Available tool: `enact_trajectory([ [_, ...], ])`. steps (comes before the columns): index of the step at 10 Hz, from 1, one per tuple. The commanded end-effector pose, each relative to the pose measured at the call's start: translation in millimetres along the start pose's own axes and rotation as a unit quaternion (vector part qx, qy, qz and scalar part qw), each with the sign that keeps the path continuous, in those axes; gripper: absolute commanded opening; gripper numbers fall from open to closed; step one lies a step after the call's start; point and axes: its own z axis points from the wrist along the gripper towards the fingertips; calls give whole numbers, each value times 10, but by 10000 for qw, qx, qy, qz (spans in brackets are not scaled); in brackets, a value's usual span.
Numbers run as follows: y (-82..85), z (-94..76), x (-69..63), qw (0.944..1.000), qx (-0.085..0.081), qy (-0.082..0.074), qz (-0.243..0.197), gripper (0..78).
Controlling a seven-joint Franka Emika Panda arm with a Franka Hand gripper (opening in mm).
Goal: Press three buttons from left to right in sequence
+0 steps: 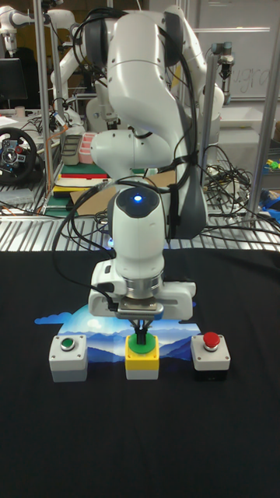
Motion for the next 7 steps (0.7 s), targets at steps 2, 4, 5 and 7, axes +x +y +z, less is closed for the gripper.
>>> enact_trajectory([
  [2, 101, -84, 112, 9998, 59, 184, 100, 11],
  [4, 104, -118, 111, 9998, 51, 184, 100, 11],
  [5, 115, -215, 89, 9998, 49, 196, 85, 11],
  [7, 229, -515, 76, 9996, 61, 232, 119, 11],
])
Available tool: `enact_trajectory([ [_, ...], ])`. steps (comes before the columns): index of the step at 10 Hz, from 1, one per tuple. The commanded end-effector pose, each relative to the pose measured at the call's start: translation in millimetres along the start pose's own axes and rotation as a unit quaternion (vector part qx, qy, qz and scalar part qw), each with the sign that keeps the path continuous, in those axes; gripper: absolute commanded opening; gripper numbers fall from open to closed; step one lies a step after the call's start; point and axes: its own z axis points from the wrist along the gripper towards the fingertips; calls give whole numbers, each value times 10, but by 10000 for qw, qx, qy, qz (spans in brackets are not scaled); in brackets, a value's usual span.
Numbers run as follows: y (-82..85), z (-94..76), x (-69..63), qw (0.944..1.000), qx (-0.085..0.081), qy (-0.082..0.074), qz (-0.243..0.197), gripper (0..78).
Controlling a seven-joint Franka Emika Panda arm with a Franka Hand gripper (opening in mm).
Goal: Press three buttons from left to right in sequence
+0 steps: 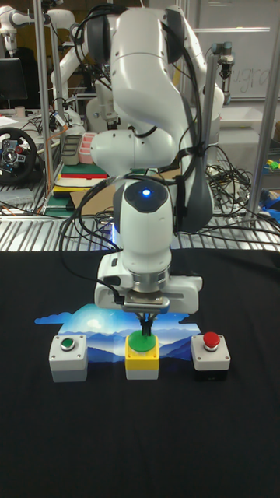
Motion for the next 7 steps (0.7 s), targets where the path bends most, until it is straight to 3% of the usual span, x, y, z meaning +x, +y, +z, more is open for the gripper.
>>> enact_trajectory([
  [1, 162, -514, -11, 10000, 14, 20, 1, 11],
  [4, 246, -732, 2, 9999, 5, 80, -147, 11],
  [7, 255, -710, -6, 9998, -11, 38, -208, 11],
])
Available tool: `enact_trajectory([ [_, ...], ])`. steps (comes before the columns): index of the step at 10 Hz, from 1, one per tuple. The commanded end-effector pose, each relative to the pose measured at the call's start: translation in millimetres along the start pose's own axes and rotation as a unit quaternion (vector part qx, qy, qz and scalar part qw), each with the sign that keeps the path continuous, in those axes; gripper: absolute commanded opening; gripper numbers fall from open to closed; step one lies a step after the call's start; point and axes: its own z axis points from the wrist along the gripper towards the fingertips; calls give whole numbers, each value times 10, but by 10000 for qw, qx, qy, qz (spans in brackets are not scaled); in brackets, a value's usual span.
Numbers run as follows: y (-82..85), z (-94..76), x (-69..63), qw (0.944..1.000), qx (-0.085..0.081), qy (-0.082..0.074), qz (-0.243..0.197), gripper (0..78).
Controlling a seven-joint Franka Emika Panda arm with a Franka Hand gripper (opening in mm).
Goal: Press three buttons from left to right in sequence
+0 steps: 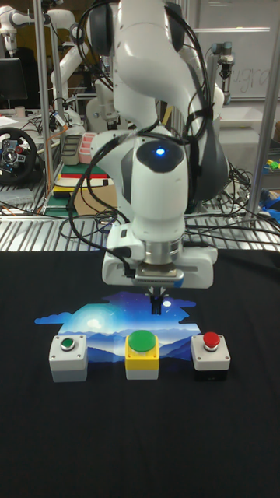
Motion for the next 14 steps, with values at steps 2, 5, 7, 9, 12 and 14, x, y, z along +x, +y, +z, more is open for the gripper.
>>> enact_trajectory([
  [2, 94, -36, -45, 9999, -25, -38, -94, 11],
  [5, 103, 30, -72, 10000, 0, -30, -16, 11],
  [7, 103, 30, -72, 10000, 60, 31, 3, 11],
  [9, 103, 30, -72, 9997, 97, 75, -212, 11],
  [12, 103, 30, -72, 9986, 111, 202, -484, 11],
  [14, 113, 31, -70, 9982, 102, 200, -560, 11],
])
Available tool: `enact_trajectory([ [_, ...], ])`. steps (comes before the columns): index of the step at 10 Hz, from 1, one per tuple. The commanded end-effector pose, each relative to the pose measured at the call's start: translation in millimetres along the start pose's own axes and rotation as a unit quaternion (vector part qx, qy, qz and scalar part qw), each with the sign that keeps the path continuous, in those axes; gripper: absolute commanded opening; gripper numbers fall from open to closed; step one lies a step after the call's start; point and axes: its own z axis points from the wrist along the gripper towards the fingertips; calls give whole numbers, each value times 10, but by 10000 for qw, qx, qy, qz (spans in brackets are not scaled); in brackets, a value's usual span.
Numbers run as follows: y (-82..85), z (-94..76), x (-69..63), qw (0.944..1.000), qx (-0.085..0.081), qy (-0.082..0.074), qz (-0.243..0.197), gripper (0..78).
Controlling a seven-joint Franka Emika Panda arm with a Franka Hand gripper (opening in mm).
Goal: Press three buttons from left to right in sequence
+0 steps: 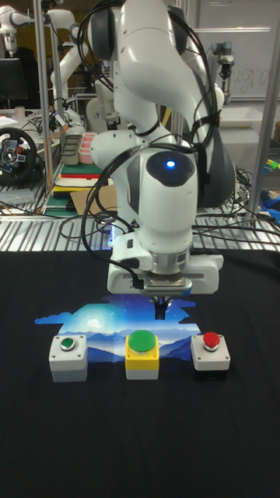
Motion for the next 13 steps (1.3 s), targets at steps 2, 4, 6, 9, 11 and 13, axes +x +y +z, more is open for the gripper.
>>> enact_trajectory([
  [2, 175, -20, 37, 10000, 19, -22, 11, 11],
  [4, 313, -44, 60, 9999, 6, -30, 133, 11],
  [6, 462, -60, 75, 9997, -1, -30, 226, 11],
  [9, 914, 92, 66, 9990, -87, -112, 426, 11],
  [11, 1100, 236, 56, 9985, -187, -195, 470, 11],
  [13, 1209, 382, 41, 9984, -230, -259, 436, 11],
])
